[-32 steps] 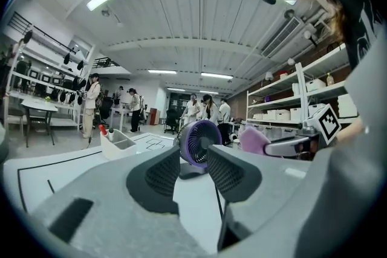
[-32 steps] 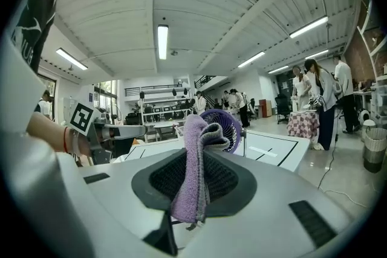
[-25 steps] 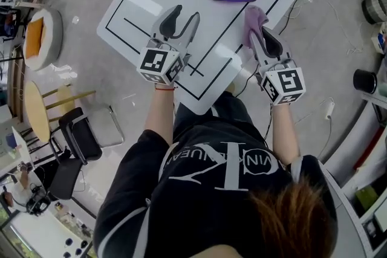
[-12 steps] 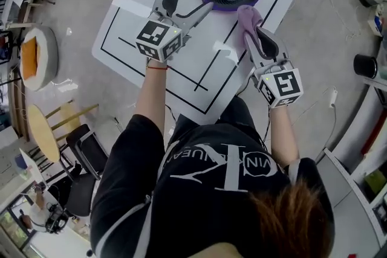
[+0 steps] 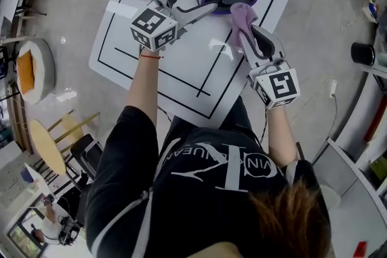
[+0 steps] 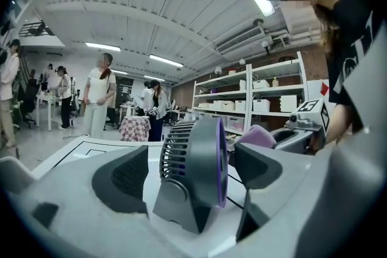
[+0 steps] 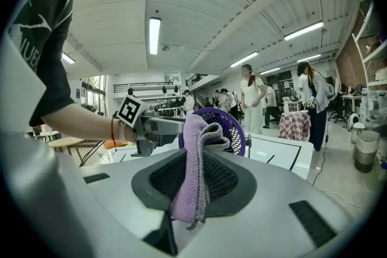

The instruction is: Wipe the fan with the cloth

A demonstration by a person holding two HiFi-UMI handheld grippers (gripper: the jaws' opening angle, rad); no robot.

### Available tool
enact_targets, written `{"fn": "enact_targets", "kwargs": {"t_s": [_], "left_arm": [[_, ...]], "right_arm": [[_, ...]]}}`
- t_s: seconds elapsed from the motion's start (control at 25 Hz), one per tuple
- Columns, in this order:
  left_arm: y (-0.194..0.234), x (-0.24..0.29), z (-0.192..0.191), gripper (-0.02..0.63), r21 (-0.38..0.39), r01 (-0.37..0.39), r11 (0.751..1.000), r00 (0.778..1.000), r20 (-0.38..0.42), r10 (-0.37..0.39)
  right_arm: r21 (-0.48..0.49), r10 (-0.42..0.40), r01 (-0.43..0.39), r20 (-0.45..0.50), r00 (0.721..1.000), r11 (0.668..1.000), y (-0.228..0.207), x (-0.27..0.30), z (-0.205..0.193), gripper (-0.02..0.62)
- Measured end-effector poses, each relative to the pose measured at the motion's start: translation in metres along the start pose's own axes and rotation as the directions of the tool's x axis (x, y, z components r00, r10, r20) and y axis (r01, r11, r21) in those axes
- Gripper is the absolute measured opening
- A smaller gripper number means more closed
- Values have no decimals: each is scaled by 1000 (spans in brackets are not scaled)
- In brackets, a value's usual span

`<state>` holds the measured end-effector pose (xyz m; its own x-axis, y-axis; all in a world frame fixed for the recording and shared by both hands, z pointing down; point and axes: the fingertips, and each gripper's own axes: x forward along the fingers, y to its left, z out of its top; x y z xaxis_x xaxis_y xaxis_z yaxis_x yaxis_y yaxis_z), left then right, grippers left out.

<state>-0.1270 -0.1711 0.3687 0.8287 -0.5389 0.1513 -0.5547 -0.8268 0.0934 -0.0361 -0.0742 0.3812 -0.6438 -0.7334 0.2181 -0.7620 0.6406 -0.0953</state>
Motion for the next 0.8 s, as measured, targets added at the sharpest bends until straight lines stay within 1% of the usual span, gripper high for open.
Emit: {"fn": "enact_targets", "kwargs": {"t_s": [0.08,0.2,0.32,0.36,0.4,0.44,0.56,0.8], "left_arm": [[2,4,-3,460,12,43,999,998,-37,-42],[5,10,-10,462,5,113,994,990,-84,-112],[7,12,-14,459,-2,174,985,980,-101,-173],[7,11,-15,444,-9,194,981,976,-100,-194],[7,12,-15,405,-22,213,977,972,-96,-214],[6,12,-16,381,-38,230,972,968,-89,-233],[5,12,-15,383,-73,252,965,964,-67,-257],[10,12,-15,379,-119,248,961,966,-43,-254]], "right_arm": [[-1,-5,5,1,1000,1000,1,0,2,81],[-3,-19,19,-5,1000,1000,0,1,2,81],[-8,-20,20,-11,1000,1000,1,4,3,81],[-13,-21,21,-12,1000,1000,1,5,3,81],[-19,-24,23,-12,1000,1000,1,6,3,81],[-27,-26,26,-12,1000,999,1,7,4,81],[-50,-30,29,-6,1000,998,1,13,10,81],[-127,-16,13,-19,1000,992,9,32,16,81]]}}
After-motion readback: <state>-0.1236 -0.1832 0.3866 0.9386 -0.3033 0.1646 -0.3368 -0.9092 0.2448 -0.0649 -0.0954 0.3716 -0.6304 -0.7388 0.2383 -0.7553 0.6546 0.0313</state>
